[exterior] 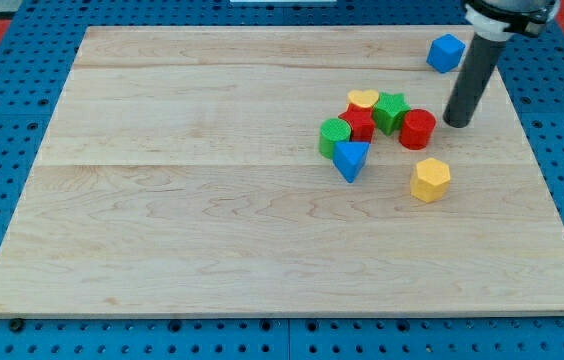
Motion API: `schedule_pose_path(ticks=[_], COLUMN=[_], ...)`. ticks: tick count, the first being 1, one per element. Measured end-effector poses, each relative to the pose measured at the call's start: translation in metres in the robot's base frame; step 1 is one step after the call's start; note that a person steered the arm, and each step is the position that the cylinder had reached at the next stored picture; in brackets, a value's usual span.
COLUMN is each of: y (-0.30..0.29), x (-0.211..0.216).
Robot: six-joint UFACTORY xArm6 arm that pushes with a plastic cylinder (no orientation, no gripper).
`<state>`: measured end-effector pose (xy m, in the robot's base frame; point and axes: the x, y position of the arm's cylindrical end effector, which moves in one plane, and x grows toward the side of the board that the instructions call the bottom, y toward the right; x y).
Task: Place the red circle below the green star
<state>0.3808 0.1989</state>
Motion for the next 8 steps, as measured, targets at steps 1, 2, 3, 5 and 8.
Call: schedule_pose_path(ticks=[1,2,3,5,8], y=[-0.016,-0.022,-0.028,-0.022,-0.040], x=[0.001,0.011,0.015,0.045,0.053])
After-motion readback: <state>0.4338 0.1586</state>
